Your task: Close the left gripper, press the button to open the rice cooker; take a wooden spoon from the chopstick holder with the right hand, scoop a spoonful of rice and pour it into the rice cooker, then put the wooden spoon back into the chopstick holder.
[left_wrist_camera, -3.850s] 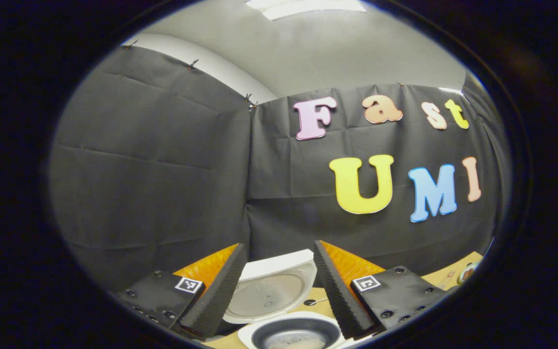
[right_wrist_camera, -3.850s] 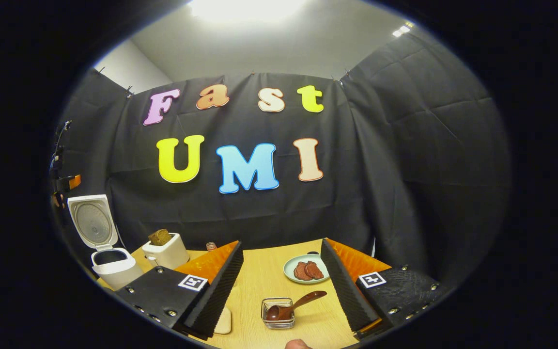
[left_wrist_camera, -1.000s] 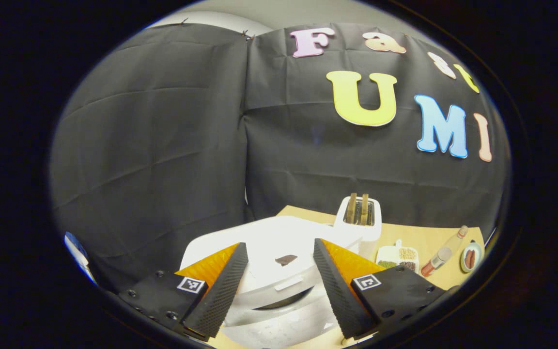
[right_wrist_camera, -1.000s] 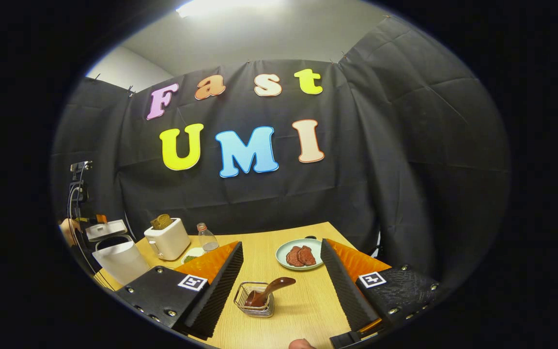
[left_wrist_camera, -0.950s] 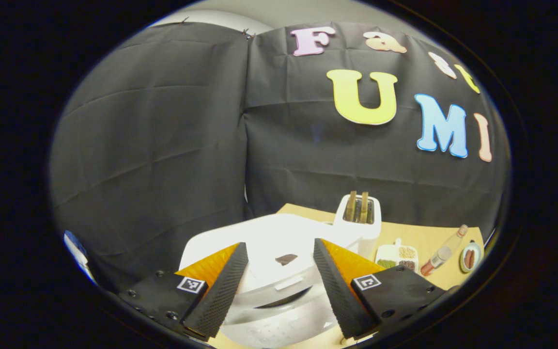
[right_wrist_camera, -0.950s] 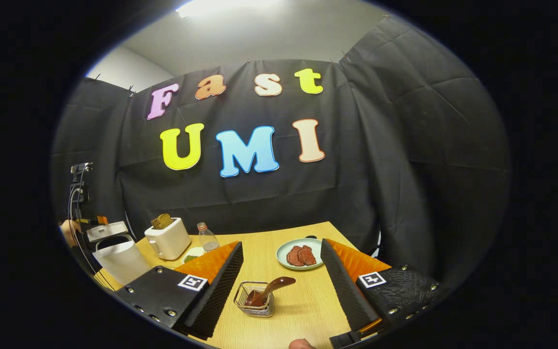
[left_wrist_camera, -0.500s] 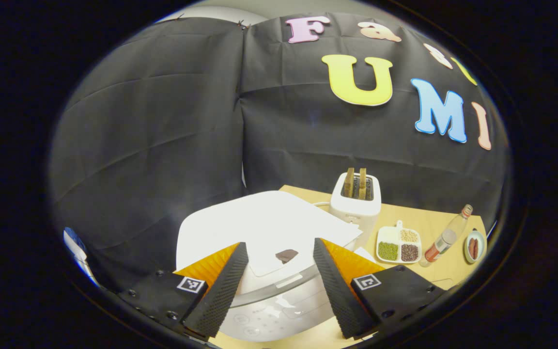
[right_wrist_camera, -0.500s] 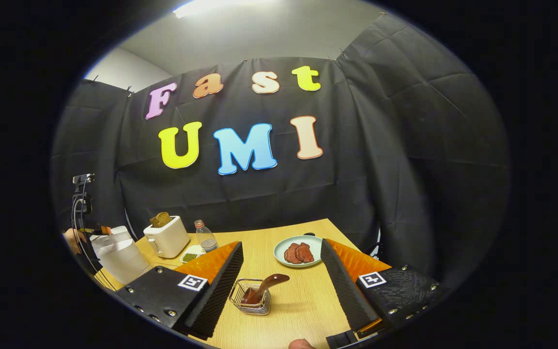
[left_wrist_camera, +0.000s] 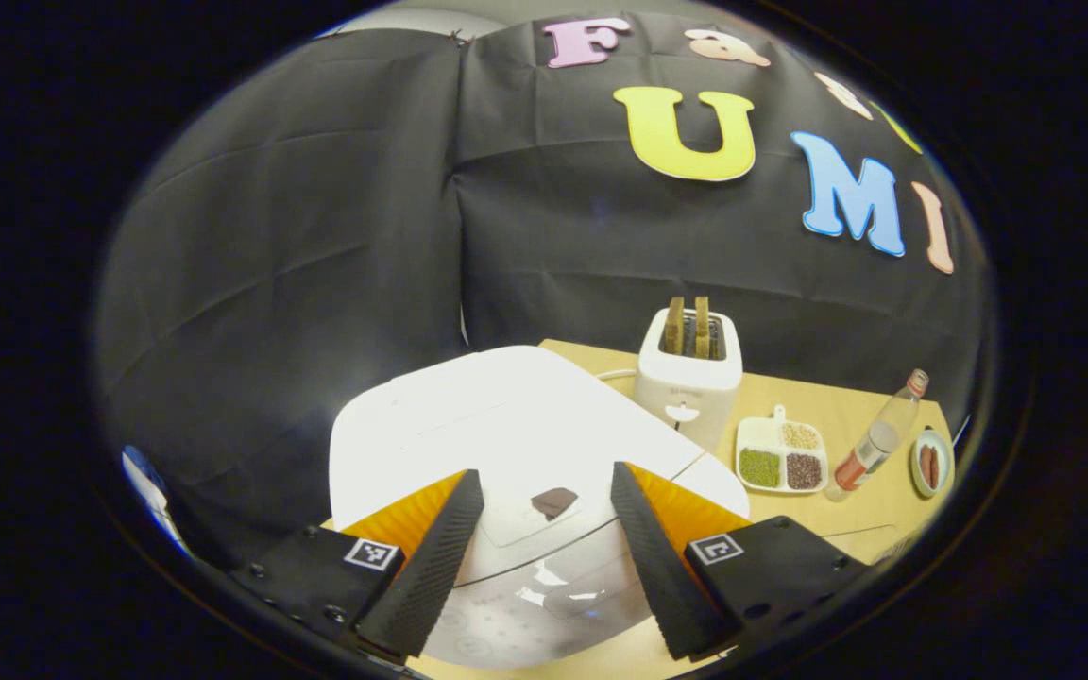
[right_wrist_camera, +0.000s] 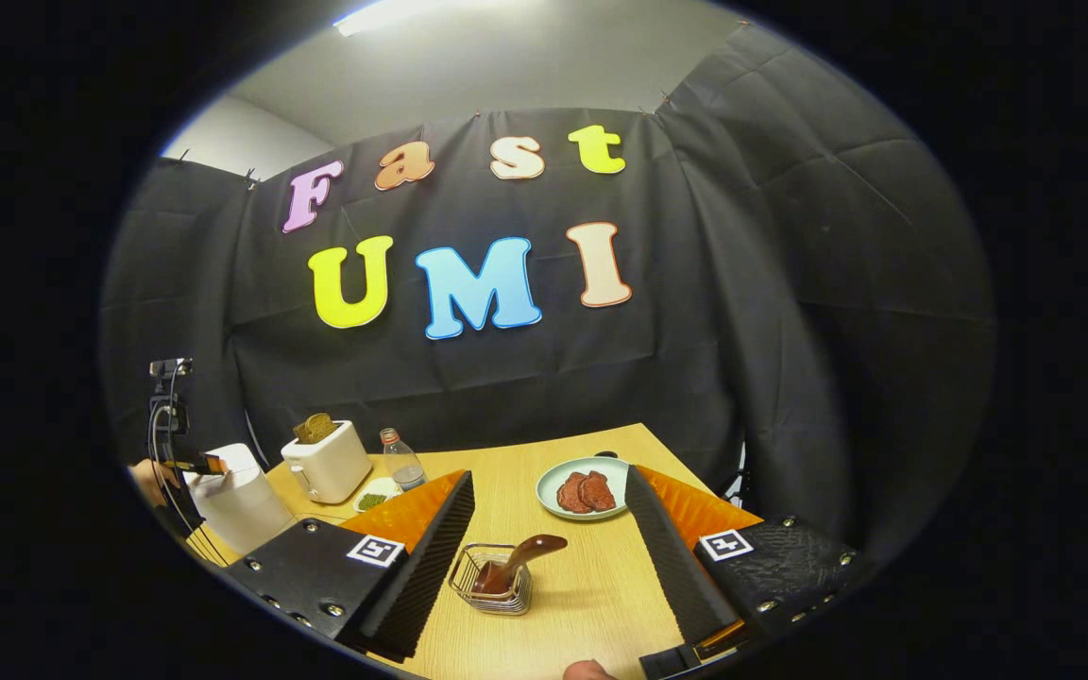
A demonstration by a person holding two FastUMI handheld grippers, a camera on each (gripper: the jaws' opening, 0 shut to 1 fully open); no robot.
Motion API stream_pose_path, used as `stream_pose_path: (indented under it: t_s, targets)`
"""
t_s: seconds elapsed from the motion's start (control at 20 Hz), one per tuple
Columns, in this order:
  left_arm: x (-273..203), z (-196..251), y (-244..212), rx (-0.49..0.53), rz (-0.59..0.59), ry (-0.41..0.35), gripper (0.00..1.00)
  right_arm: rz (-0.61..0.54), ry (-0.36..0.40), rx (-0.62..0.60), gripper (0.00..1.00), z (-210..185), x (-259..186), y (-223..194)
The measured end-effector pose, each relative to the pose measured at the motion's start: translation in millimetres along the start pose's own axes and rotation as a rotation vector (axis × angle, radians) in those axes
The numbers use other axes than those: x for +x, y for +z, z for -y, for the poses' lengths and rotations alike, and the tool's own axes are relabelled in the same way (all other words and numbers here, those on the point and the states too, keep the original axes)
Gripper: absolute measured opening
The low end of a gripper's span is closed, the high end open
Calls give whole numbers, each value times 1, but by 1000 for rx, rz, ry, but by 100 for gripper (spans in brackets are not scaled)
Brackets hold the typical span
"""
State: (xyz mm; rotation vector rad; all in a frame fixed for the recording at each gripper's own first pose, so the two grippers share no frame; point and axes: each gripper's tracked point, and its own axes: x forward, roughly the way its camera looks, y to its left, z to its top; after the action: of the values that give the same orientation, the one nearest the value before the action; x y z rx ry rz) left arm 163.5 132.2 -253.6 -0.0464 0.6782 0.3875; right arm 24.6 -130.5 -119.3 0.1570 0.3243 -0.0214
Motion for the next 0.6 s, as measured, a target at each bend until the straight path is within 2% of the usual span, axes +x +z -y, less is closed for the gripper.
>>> stream_pose_path:
  t_s: [0.2, 0.4, 0.6]
  targets:
    - [-4, 0, 0, -29, 11, 1, 99, -9, 19, 2, 98, -12, 4, -3]
    - [-8, 7, 4, 28, 72, -54, 98, 17, 48, -4, 98, -30, 3, 12]
    - [-44, 8, 58, 24, 219, -99, 98, 61, 67, -31, 98, -46, 5, 35]
